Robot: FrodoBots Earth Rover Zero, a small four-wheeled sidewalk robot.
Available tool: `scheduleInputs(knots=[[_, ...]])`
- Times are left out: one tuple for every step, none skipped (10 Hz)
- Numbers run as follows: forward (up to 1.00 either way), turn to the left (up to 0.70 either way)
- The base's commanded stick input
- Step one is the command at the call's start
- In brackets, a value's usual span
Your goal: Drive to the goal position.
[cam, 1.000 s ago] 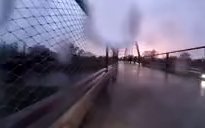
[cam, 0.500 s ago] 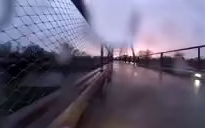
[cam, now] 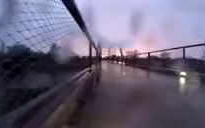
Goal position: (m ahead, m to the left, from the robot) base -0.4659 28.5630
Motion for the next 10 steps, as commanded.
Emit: scheduleInputs(knots=[[0.0,-0.68],[0.0,-0.68],[0.0,-0.66],[0.0,-0.63],[0.34,-0.32],[0.7,0.0],[0.7,0.0],[0.7,0.0],[0.7,0.0],[0.7,0.0]])
